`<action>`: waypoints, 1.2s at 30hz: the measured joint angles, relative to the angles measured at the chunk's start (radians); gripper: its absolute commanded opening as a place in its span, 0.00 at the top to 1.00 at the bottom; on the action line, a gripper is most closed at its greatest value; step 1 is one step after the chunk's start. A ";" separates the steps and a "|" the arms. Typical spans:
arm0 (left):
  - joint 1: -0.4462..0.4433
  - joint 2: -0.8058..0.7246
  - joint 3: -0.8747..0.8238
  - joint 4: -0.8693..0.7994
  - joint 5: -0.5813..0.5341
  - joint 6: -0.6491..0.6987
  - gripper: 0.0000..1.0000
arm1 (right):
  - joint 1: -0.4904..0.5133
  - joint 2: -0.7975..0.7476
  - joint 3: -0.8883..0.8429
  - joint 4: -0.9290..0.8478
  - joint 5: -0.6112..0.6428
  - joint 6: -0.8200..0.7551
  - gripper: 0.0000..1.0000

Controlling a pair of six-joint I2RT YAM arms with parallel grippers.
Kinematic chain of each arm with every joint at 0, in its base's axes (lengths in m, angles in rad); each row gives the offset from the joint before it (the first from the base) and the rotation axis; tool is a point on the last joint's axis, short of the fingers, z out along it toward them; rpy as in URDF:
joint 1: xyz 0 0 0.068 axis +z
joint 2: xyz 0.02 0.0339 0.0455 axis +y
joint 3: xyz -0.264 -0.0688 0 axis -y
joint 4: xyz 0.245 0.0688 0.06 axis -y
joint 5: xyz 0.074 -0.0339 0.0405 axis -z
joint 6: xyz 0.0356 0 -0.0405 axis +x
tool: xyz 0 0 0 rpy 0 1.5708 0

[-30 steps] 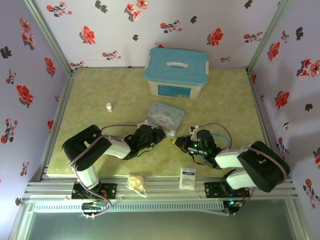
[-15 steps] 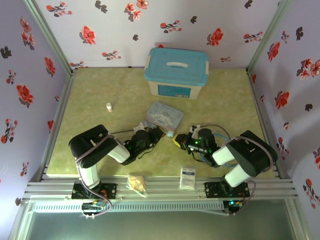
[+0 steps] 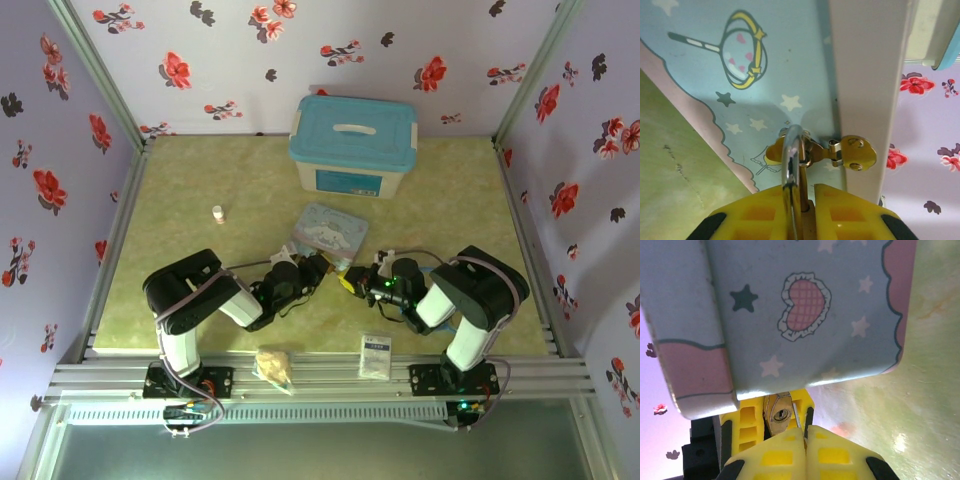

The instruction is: Unlock a padlock with a key

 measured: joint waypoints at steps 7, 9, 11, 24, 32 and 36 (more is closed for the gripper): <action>-0.005 0.000 0.017 0.007 0.000 0.002 1.00 | 0.008 0.011 0.025 0.014 0.002 0.006 1.00; -0.006 0.000 0.018 0.012 -0.004 0.002 1.00 | 0.009 0.010 0.026 0.016 0.005 0.006 1.00; -0.006 0.000 0.018 0.014 -0.008 0.002 1.00 | 0.009 0.010 0.023 0.021 0.006 0.006 1.00; 0.004 0.000 -0.017 0.018 -0.008 0.002 1.00 | 0.014 -0.024 -0.020 0.042 0.014 0.005 1.00; 0.005 0.000 -0.017 0.021 -0.012 0.001 1.00 | 0.017 -0.006 -0.010 0.045 0.014 0.005 1.00; 0.005 0.000 -0.017 0.021 -0.012 0.000 1.00 | 0.018 -0.002 -0.010 0.047 0.014 0.004 1.00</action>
